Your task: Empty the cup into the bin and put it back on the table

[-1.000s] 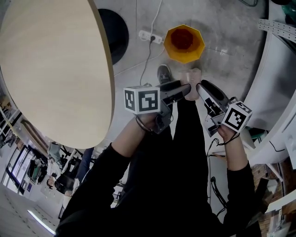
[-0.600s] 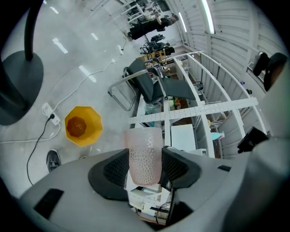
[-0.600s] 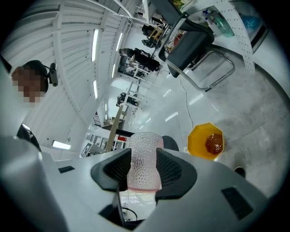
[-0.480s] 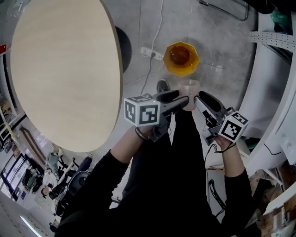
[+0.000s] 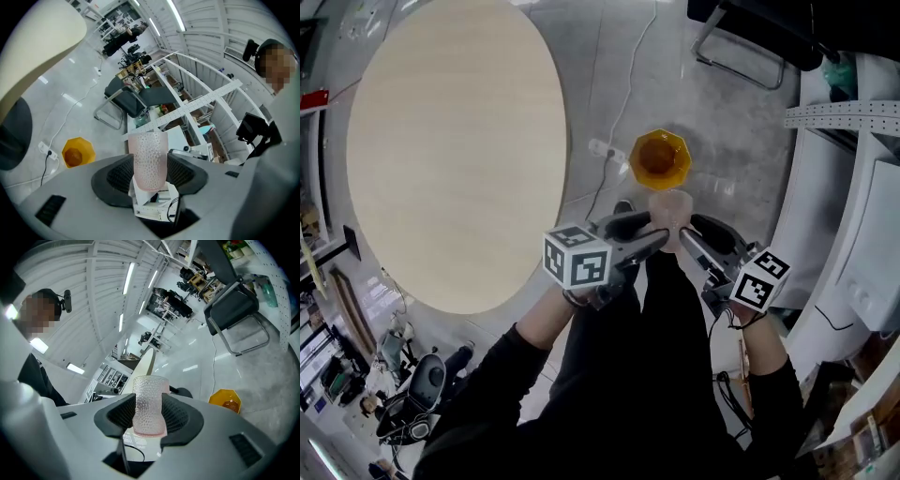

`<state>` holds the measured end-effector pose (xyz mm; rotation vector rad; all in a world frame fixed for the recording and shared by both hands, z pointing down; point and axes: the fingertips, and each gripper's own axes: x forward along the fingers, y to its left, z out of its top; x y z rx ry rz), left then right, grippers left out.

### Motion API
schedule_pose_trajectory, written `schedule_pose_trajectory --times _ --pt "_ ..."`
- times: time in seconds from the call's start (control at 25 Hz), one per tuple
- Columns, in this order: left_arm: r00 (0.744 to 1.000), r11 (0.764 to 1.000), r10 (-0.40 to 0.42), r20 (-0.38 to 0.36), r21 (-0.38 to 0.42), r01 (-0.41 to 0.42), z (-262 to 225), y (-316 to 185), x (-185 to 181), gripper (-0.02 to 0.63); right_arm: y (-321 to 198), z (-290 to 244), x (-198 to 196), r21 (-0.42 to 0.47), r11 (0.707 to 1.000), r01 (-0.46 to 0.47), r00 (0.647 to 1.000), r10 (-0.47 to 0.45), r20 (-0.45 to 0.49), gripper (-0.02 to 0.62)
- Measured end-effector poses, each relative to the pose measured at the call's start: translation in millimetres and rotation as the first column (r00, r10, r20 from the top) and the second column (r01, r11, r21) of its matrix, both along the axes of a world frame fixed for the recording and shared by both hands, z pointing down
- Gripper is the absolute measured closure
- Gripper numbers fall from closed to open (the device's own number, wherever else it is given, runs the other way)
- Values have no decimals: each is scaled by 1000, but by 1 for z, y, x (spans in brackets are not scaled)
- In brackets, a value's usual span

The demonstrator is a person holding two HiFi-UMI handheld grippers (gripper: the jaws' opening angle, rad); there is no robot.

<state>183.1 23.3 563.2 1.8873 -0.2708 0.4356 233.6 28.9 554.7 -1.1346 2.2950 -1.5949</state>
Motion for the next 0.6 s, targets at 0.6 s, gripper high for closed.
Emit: schedule_pose_trajectory --times 0.6 --pt "999 918 15 -31 397 -1 -137 6 -17 373 3 -138 -20 293 928 230 969 -190 -158 414"
